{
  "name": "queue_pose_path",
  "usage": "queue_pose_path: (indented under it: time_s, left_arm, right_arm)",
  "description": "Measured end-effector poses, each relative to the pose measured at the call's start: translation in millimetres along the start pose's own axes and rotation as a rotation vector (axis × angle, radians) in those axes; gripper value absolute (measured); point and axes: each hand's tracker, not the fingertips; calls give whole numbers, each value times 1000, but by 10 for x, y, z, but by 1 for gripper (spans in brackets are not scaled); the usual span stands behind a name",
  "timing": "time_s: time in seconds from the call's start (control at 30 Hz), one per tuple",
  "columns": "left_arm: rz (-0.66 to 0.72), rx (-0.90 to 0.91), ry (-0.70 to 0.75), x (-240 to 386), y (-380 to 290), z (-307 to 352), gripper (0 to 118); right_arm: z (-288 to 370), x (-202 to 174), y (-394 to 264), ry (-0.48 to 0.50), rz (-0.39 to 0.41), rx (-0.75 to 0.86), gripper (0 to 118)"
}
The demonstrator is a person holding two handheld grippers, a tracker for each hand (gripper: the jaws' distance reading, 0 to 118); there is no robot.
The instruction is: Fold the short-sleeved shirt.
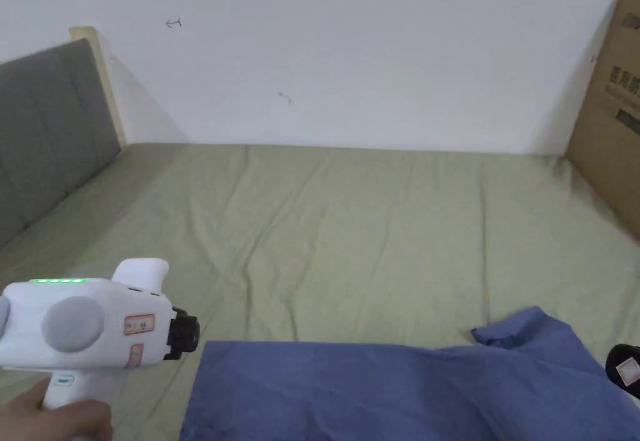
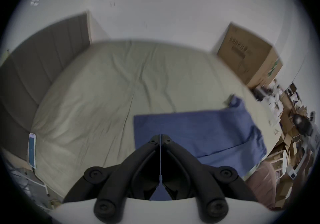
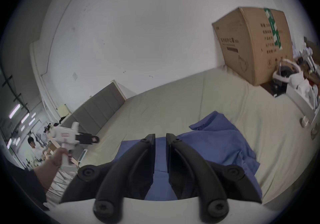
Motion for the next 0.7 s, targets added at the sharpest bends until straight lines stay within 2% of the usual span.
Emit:
queue_pose_path:
  time_s: [0.07,0.1,0.13,0.17,0.2,0.23,0.3,0.4,0.47,0.5,0.53,0.57,0.6,0.63,0.67,0.7]
  left_arm:
    - [7,5,14,-204,89,-453,12]
    - [6,14,-44,-287,108,-619,12]
    - [23,-15,-64,-384,149,-829,42]
    - [74,-69,-22,-452,179,-1033,90]
    - [90,-92,-14,-490,190,-1170,111]
    - [71,-73,-19,-522,208,-1313,116]
    - [55,-92,-16,-550,222,-1563,114]
    - [8,-135,95,-593,150,-1918,114]
    - [-39,-173,73,-503,25,-2031,118]
    - [-104,-127,106,-399,6,-1973,118]
    - [-123,-118,127,-332,-14,-1926,113]
    - [-134,-80,119,-252,-59,-1834,99]
    - [-149,-47,130,-132,-102,-1678,82]
    - [-163,-16,118,-57,-149,-1580,55]
    - [-169,3,109,7,-191,-1491,7]
    - [-164,16,68,62,-218,-1426,3]
  right_arm:
    - [-129,130,0,37,-61,-26,14]
    - [-178,144,-3,23,-43,-19,14]
    - [-224,151,-11,-20,-20,-19,14]
    - [-270,163,-7,-47,7,-29,14]
    - [-312,177,-4,-58,21,-45,14]
    - [-357,161,-7,-72,32,-60,14]
    - [-439,188,-3,-100,44,-91,14]
    - [-558,226,3,-121,59,-139,14]
    - [-631,249,-13,-147,77,-156,14]
    - [-656,231,-22,-154,79,-160,14]
    - [-675,237,-27,-159,78,-161,14]
    - [-686,253,-33,-164,75,-150,14]
    - [-690,273,-27,-164,67,-127,14]
    - [-691,287,-10,-159,52,-99,14]
    - [-724,341,36,-144,17,-78,14]
    - [-777,406,84,-131,-9,-79,14]
